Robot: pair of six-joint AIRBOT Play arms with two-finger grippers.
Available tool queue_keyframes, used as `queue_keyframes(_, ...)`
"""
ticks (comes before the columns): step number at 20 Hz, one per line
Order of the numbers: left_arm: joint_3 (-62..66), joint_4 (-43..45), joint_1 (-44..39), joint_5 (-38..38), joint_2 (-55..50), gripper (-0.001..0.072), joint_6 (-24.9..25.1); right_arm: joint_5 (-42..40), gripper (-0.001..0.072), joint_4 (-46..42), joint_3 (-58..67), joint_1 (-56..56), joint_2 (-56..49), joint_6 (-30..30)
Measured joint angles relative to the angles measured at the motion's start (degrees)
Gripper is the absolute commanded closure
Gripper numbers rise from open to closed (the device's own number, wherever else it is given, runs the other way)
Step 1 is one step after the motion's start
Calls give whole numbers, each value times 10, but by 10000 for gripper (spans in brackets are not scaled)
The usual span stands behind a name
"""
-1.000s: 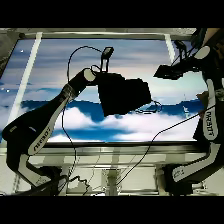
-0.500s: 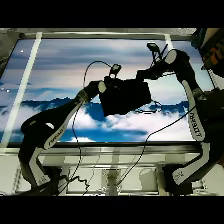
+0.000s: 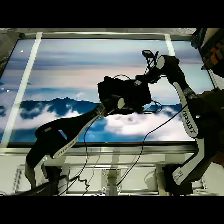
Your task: Fold the clothes and pants, and hang the long-sleeved shirts on hangers.
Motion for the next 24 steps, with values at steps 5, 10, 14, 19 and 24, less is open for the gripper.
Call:
queue_keyframes(5,0,-16,-37,-45,15,698,2,21,46,-14,0,-42,-13,9)
queue_keyframes(10,0,-4,-22,-123,57,699,5,92,46,94,0,-114,-37,-44)
queue_keyframes(14,0,13,19,-199,104,699,6,129,46,188,0,-156,-66,-95)
queue_keyframes(19,0,20,90,-237,168,699,6,140,46,292,0,-164,-109,-130)
queue_keyframes(24,0,21,147,-247,202,699,6,118,50,356,1,-127,-135,-145)
